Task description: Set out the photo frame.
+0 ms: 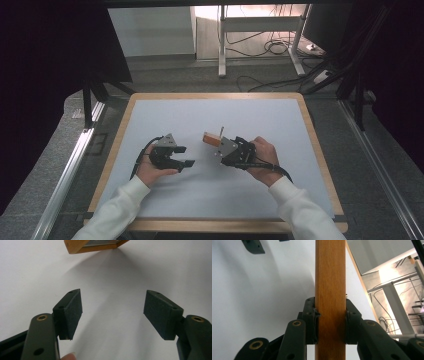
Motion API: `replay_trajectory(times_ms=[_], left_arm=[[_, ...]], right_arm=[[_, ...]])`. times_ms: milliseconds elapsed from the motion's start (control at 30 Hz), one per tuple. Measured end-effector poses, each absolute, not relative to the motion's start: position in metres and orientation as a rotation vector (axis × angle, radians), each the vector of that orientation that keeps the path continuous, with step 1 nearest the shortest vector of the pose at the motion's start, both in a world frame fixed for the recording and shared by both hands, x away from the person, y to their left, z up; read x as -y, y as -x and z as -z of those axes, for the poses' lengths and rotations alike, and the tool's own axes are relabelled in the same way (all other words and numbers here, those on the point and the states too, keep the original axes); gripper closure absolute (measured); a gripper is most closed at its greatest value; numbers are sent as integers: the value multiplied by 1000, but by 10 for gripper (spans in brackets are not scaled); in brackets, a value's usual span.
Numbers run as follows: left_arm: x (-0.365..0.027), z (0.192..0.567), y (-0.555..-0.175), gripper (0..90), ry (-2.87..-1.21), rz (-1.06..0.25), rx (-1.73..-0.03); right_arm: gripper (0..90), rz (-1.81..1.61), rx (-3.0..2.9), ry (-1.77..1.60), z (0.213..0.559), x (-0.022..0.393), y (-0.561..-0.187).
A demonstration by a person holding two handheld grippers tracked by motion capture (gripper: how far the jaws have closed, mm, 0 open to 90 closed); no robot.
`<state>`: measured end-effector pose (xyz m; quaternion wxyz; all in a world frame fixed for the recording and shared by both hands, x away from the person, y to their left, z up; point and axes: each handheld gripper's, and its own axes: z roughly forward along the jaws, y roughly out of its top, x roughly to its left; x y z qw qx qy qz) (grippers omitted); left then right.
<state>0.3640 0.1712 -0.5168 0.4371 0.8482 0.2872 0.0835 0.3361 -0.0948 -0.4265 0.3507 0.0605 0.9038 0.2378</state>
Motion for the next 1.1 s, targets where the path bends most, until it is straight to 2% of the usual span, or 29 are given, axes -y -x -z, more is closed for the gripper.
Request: replay_trajectory(times_ms=[400,800,1100], left_arm=[[-174,518,-365,307,-2113,-218,-719],[-175,518,-365,305,-2109,-228,-724],[-173,518,-364,304,-2116,-227,-716]], right_arm=[[702,-690,-2415,-188,409,94,-343],[701,-769,-2560,-138,386,111,-335],[698,-823,-2634,-152,388,109,-341]])
